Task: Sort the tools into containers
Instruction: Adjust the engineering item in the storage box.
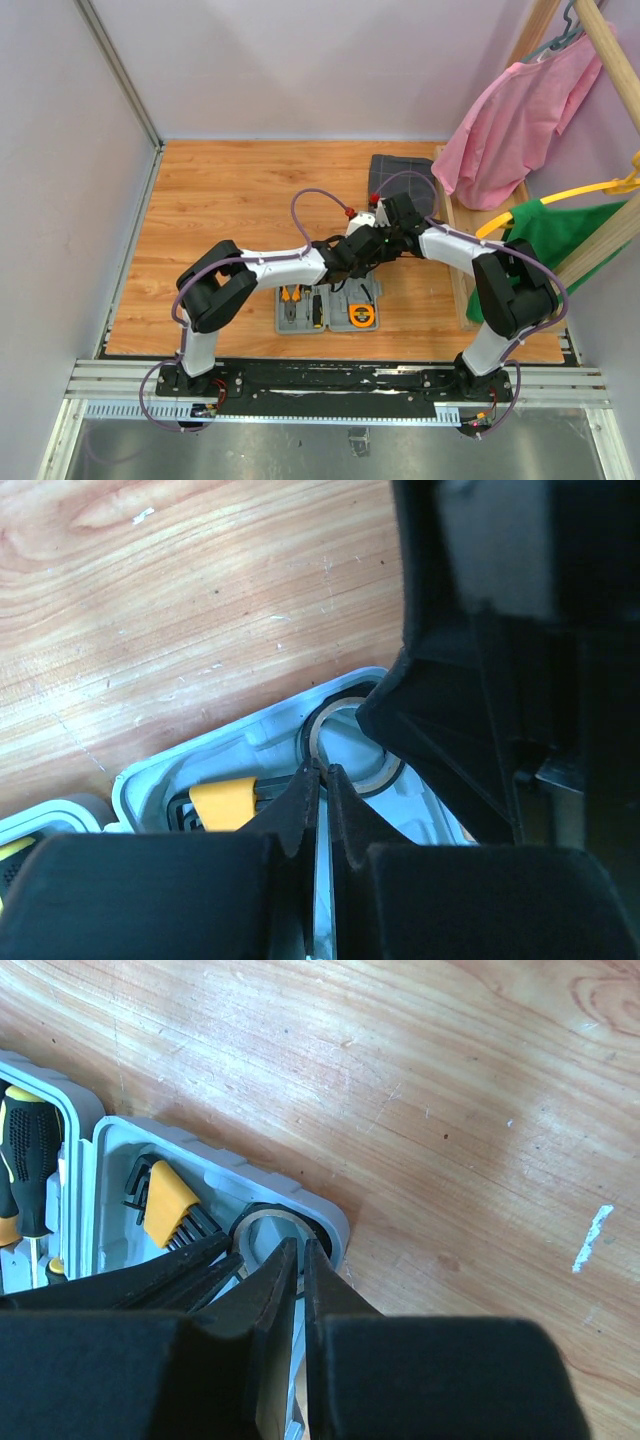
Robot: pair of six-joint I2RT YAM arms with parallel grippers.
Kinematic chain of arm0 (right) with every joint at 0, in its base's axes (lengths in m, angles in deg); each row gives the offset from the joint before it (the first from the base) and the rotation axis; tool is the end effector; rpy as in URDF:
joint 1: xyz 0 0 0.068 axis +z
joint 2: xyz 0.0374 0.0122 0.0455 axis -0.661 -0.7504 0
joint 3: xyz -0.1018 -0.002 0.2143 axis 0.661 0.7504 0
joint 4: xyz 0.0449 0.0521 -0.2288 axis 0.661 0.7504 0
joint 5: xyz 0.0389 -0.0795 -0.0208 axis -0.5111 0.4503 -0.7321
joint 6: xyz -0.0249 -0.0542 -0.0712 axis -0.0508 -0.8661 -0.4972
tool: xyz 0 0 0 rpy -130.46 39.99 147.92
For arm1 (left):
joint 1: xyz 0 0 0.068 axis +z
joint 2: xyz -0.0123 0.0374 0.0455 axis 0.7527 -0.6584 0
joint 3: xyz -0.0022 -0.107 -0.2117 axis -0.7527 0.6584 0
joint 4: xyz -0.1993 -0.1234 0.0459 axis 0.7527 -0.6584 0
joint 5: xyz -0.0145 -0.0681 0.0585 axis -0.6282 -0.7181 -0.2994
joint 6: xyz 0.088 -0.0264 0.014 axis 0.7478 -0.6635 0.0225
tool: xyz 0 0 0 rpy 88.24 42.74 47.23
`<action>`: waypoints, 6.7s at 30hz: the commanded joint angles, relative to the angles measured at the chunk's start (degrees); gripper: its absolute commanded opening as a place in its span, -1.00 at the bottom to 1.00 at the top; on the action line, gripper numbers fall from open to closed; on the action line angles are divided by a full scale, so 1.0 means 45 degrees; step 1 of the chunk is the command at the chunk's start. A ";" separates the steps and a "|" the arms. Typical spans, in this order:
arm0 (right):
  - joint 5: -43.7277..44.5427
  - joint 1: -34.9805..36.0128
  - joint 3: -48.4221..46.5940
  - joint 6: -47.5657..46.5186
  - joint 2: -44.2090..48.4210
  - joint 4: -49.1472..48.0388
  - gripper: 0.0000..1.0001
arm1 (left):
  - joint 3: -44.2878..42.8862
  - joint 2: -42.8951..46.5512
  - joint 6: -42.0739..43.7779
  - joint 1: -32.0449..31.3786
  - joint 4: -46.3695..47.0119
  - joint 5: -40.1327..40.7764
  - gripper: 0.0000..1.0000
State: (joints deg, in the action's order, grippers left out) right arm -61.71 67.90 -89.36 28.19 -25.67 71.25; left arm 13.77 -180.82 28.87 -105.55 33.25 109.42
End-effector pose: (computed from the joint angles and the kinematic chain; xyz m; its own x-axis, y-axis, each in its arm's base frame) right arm 0.2990 0.1790 0.1188 -0.8461 -0.0873 -0.5258 -0.3554 0.8276 0.4345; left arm 0.2442 -0.3182 0.1001 -0.7256 0.2199 -0.6520 0.3394 0.9386 -0.0611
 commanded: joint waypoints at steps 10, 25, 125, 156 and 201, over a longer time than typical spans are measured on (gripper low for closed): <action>0.0148 -0.0074 0.0903 0.0280 0.0332 0.0614 -0.83 | 0.1831 -0.4380 0.0737 -0.1038 -0.5055 -0.2856 -0.99; 0.0104 -0.0072 0.0924 0.0219 0.0980 0.0646 -0.77 | 0.2558 -0.4524 0.0677 -0.1307 -0.4701 -0.3083 -0.99; 0.0235 0.0927 -0.0591 -0.0914 0.0793 0.2043 -0.72 | 0.4614 0.5529 -0.0679 0.0107 0.0559 -0.0233 -0.43; 0.1345 0.0902 -0.0865 -0.1363 0.0657 0.2402 -0.74 | 0.1765 0.2073 -0.1673 0.0273 0.1787 -0.1108 -0.39; 0.1848 0.0825 -0.0250 -0.1089 -0.0634 0.2608 -0.90 | 0.1097 0.0152 -0.0821 0.0636 0.1513 -0.1838 -0.99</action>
State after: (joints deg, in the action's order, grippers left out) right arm -55.59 70.59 -92.09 22.99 -25.54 80.37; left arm 18.60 -177.80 24.37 -102.91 42.30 102.67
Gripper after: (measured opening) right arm 0.067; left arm 0.051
